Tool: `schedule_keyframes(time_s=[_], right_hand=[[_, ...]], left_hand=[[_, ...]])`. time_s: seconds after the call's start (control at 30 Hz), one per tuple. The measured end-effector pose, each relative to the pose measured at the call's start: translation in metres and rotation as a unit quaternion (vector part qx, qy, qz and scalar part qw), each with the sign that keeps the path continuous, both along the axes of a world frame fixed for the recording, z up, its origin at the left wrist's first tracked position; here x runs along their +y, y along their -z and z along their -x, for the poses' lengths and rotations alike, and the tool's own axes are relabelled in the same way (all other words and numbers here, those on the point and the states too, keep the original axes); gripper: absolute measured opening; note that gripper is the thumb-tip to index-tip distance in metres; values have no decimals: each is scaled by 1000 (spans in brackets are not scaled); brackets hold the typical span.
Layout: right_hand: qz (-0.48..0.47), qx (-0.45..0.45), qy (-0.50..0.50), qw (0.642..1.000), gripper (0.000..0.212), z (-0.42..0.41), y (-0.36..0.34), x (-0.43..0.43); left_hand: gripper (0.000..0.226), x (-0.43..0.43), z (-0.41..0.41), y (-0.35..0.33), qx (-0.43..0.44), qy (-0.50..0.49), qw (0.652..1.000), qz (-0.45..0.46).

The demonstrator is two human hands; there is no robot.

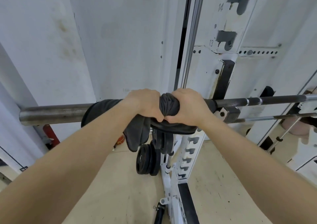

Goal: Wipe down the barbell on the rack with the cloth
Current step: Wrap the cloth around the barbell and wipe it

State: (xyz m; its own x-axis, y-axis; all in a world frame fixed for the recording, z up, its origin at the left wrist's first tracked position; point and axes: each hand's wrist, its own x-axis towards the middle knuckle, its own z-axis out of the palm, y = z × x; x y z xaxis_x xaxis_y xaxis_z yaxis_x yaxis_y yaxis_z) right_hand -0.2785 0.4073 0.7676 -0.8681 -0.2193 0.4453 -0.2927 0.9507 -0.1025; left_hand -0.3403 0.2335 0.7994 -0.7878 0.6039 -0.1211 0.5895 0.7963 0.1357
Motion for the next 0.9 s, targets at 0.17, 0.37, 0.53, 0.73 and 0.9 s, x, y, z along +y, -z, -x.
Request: schedule_keyframes(time_s=[0.17,0.37,0.53,0.73,0.9], right_hand=[[-27,-181,7,983,48,17,-32,-2],[29,-298,14,954,41,24,-46,-3],[-37,-15,28,999,51,-5,1,-1],[79,82,24,993,54,-40,27,-13],[282,59,122,950,57,-56,6,-16]], left_hand=[[44,-1,-7,5,65,-12,998,-9],[46,-3,-14,16,182,-1,983,-23],[63,2,3,-2,-13,7,1000,2],[57,-4,-14,-4,39,10,998,-40],[61,-21,-36,31,239,46,958,-150]])
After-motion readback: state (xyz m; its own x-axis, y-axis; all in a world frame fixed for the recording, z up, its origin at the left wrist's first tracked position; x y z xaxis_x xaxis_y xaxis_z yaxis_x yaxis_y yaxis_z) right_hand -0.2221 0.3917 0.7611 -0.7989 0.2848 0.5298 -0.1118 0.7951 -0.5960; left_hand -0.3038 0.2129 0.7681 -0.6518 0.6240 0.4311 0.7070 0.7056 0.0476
